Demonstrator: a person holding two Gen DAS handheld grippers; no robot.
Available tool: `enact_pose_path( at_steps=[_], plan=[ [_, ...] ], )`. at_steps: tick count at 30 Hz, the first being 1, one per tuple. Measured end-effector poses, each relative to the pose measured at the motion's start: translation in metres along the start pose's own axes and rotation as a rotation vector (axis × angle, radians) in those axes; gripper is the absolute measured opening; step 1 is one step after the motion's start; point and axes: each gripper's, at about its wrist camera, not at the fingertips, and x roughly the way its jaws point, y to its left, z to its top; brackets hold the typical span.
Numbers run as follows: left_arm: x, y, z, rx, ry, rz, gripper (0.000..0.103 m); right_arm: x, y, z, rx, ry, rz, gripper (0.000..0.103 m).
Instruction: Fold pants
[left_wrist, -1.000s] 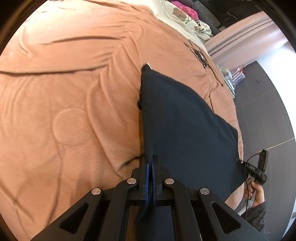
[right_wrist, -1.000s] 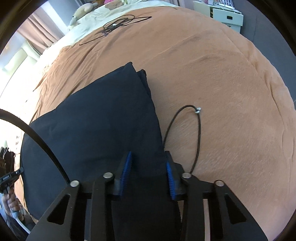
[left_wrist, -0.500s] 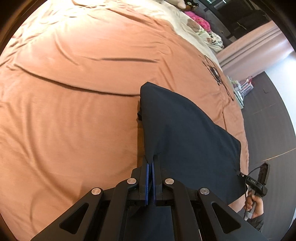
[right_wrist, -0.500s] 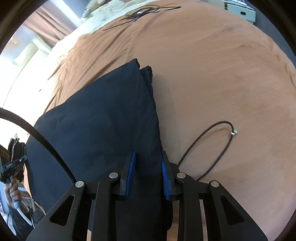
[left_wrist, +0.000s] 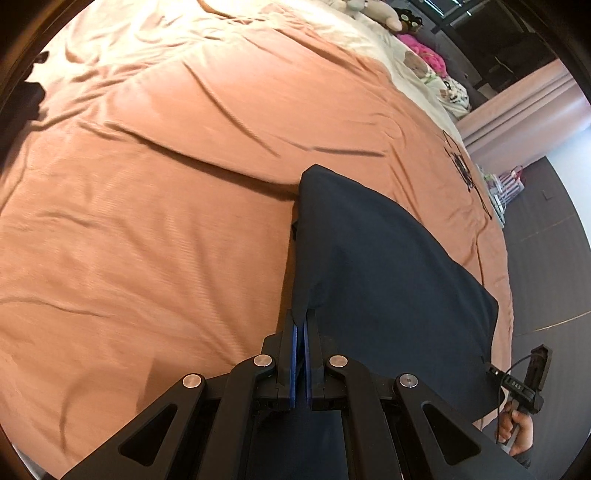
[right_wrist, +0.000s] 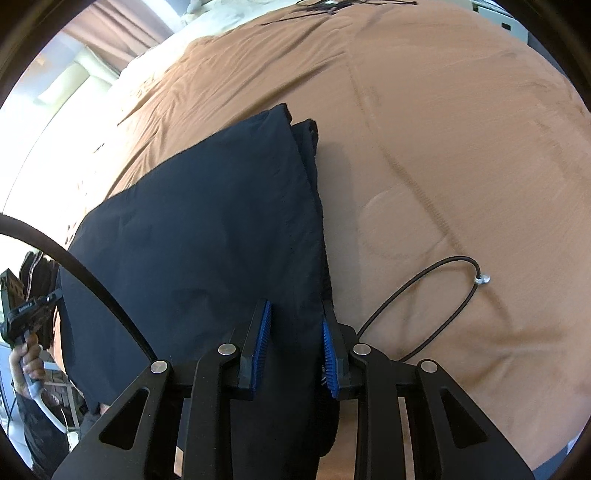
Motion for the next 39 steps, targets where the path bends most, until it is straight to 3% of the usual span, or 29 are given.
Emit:
enact_pose_path(
  at_steps=[10,12,15,16,17,24,31,35,39],
  plan=[
    [0.005,0.024,0.008,0.006,0.028,0.008,0.004,0.009,0.006,-0.001,0.013,-0.016,-0.005,0.024],
    [0.011,0.024,0.005,0.014,0.042,0.045,0.006,0.007,-0.003,0.0,0.029,-0.012,-0.009,0.024],
    [0.014,0.023,-0.003,0.014,0.058,0.026,0.021,-0.003,-0.015,0.0,0.034,-0.02,0.023,0.024],
    [0.014,0.023,-0.006,0.016,0.059,0.022,0.033,-0.008,-0.019,-0.001,0.032,-0.024,0.027,0.024],
    [0.012,0.023,-0.01,0.019,0.055,0.028,0.039,-0.014,-0.024,-0.002,0.03,-0.026,0.028,0.024],
    [0.0,0.032,-0.033,0.022,0.044,0.064,0.04,-0.028,-0.041,-0.014,0.013,-0.04,0.042,0.024],
    [-0.02,0.045,-0.061,-0.016,0.014,0.078,0.042,-0.01,-0.045,-0.014,0.009,-0.039,0.022,0.024],
    [-0.03,0.059,-0.077,-0.065,0.003,0.063,0.042,-0.004,-0.048,-0.012,0.003,-0.054,0.024,0.024],
    [-0.033,0.069,-0.092,-0.117,-0.006,0.002,0.042,0.007,-0.044,-0.01,0.006,-0.065,0.026,0.024]
  ],
)
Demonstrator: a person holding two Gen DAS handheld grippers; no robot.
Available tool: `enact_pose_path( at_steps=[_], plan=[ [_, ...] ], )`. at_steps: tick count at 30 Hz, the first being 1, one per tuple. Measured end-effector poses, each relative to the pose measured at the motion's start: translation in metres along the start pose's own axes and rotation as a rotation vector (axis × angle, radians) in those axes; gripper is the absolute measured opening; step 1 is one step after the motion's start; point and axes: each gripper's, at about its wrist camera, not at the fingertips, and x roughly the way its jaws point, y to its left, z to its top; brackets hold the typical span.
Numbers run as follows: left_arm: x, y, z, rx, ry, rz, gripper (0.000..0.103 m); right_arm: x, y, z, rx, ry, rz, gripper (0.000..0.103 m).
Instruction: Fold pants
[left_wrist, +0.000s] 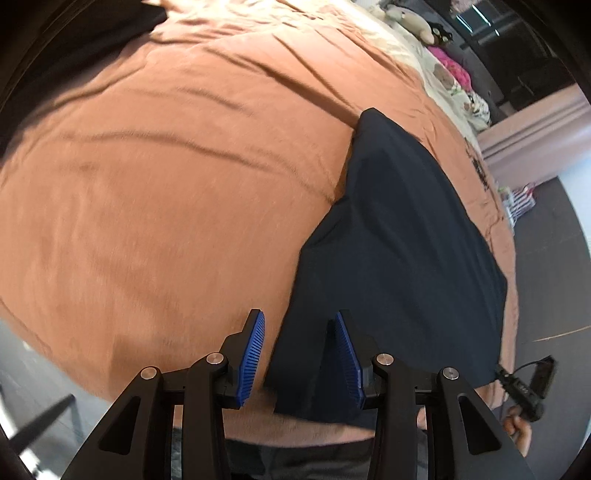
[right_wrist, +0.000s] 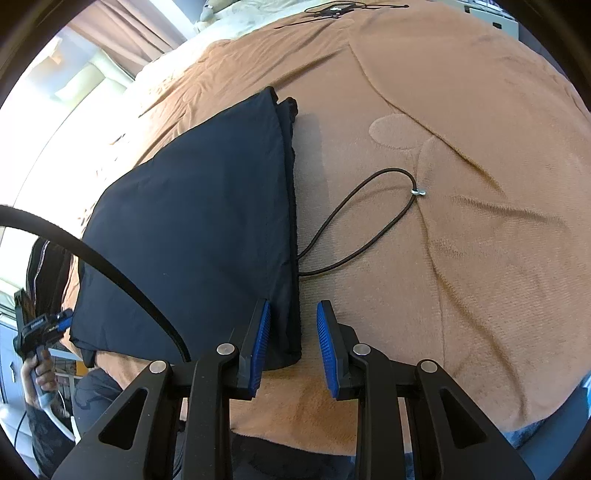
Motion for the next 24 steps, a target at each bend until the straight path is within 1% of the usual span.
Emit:
enact_pose_path(
  at_steps=[1,6,9,13,15,16,17,18,19,20,24],
  plan=[
    [-0.001,0.004,-0.003,-0.011,-0.008,-0.028,0.042,0.001,0.0,-0.005,0.0,-0.003,0.004,0.024],
    [-0.003,0.017,-0.011,-0.069,-0.03,-0.083,0.042,0.005,0.009,-0.019,0.016,-0.015,0.029,0.024],
    [0.0,0.022,-0.013,-0.11,-0.033,-0.121,0.042,-0.005,0.001,-0.026,0.016,-0.02,0.035,0.024],
    [0.001,0.039,-0.024,-0.211,-0.042,-0.242,0.042,-0.01,-0.005,-0.033,0.003,-0.028,0.033,0.024],
    [0.002,0.042,-0.029,-0.232,-0.049,-0.279,0.042,-0.012,-0.008,-0.034,0.002,-0.032,0.037,0.024],
    [0.002,0.044,-0.031,-0.244,-0.05,-0.299,0.041,-0.011,-0.009,-0.034,0.006,-0.033,0.04,0.024],
    [0.001,0.045,-0.033,-0.254,-0.049,-0.31,0.031,-0.011,-0.01,-0.034,0.009,-0.033,0.043,0.024],
    [0.001,0.045,-0.035,-0.261,-0.044,-0.314,0.024,-0.01,-0.01,-0.035,0.012,-0.034,0.045,0.024],
    [0.001,0.044,-0.038,-0.263,-0.038,-0.317,0.015,-0.011,-0.01,-0.036,0.014,-0.037,0.047,0.024],
    [0.0,0.043,-0.04,-0.259,-0.039,-0.317,0.012,-0.011,-0.01,-0.037,0.015,-0.04,0.047,0.024],
    [-0.006,0.036,-0.047,-0.226,-0.063,-0.279,0.012,-0.011,-0.01,-0.04,0.024,-0.048,0.051,0.024]
  ],
)
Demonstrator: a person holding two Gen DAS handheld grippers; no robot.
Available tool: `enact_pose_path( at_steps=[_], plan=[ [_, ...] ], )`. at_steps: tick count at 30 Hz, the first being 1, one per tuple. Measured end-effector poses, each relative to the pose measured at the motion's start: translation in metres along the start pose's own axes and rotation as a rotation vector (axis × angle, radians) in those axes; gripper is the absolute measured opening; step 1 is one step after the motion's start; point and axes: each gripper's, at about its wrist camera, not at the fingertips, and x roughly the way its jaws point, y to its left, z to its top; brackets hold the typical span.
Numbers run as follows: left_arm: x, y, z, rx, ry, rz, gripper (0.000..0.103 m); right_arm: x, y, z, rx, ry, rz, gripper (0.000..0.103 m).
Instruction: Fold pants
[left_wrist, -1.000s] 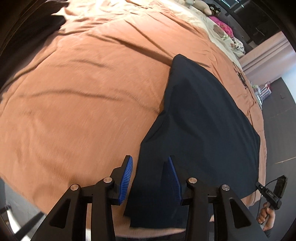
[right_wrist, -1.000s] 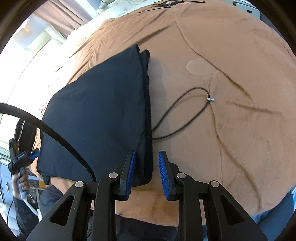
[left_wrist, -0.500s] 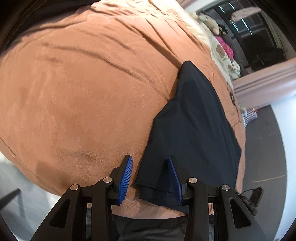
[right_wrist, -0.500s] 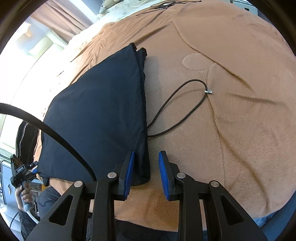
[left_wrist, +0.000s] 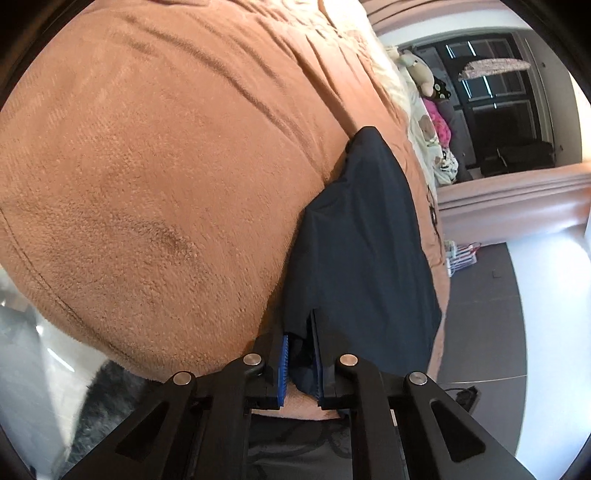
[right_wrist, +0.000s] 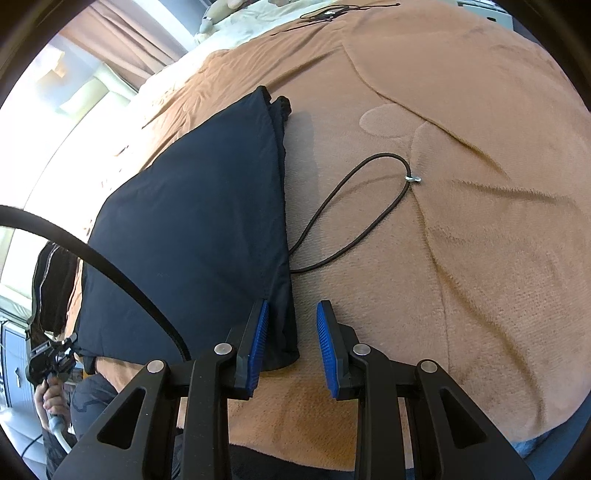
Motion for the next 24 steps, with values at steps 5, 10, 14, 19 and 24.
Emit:
enact_pose_path(
  at_steps=[5,10,14,19,24],
  plan=[
    [0.008,-0.004,0.004,0.003,-0.029,0.003,0.035,-0.002,0.002,-0.001,0.003,-0.002,-0.001,0.024],
    [0.016,-0.005,0.007,-0.009,-0.053,-0.004,0.035,-0.004,0.002,-0.004,0.008,-0.015,-0.004,0.024],
    [0.015,-0.005,0.003,-0.006,-0.046,0.005,0.007,-0.006,0.002,-0.005,0.01,-0.02,-0.007,0.024],
    [0.005,-0.009,-0.003,0.01,-0.057,-0.012,0.006,-0.032,0.018,-0.002,-0.063,-0.078,-0.066,0.024],
    [0.003,-0.009,-0.005,0.02,-0.058,-0.008,0.006,-0.061,0.045,0.005,-0.134,-0.143,-0.061,0.024]
  ],
)
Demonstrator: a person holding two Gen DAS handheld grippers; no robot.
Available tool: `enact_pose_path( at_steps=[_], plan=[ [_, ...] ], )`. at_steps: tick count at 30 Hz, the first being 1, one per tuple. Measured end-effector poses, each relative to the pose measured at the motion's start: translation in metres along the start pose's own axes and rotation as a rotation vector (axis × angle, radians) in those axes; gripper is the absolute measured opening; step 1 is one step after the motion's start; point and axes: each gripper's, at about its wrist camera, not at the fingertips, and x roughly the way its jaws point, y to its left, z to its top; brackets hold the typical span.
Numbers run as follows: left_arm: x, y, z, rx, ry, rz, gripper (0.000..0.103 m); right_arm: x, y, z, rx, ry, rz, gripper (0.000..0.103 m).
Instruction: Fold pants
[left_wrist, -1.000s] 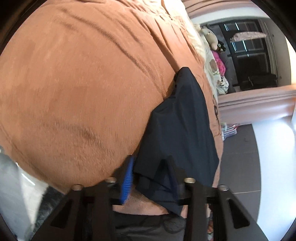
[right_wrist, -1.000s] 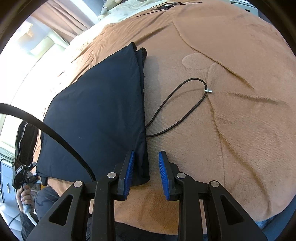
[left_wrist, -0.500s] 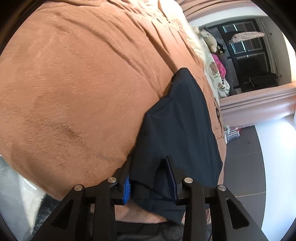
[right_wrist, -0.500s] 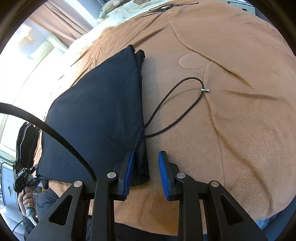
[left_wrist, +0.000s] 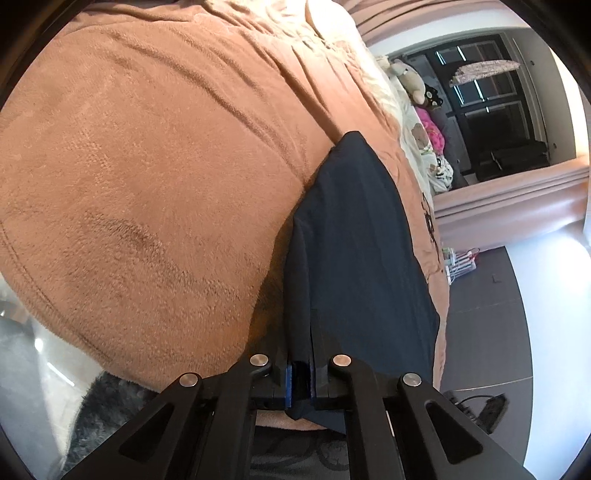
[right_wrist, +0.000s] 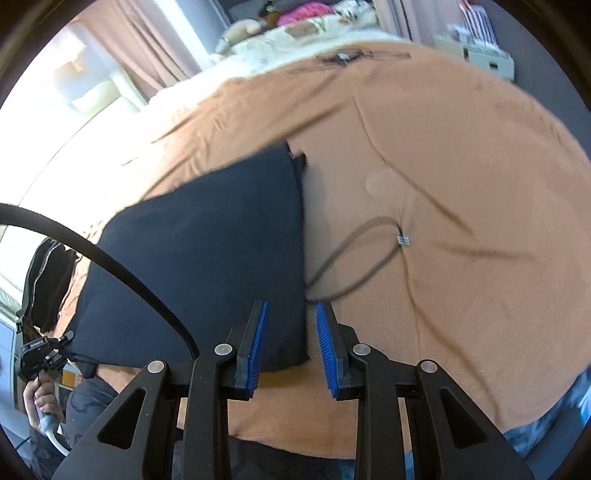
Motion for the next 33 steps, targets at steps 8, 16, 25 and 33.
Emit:
enact_pose_path(
  at_steps=[8,16,25,33],
  plan=[
    [0.0,0.001,-0.001,-0.005,-0.012,-0.01,0.006,0.004,0.077,0.019,-0.129,0.017,0.063,0.027],
    [-0.001,-0.002,-0.001,0.005,-0.012,-0.002,0.006,0.057,0.149,0.014,-0.205,0.117,0.061,0.026],
    [-0.001,-0.005,0.002,0.016,0.002,0.008,0.006,0.107,0.19,0.019,-0.249,0.183,0.082,0.026],
    [0.002,-0.004,0.001,0.014,0.008,0.014,0.006,0.156,0.201,0.022,-0.288,0.246,0.034,0.026]
  ],
)
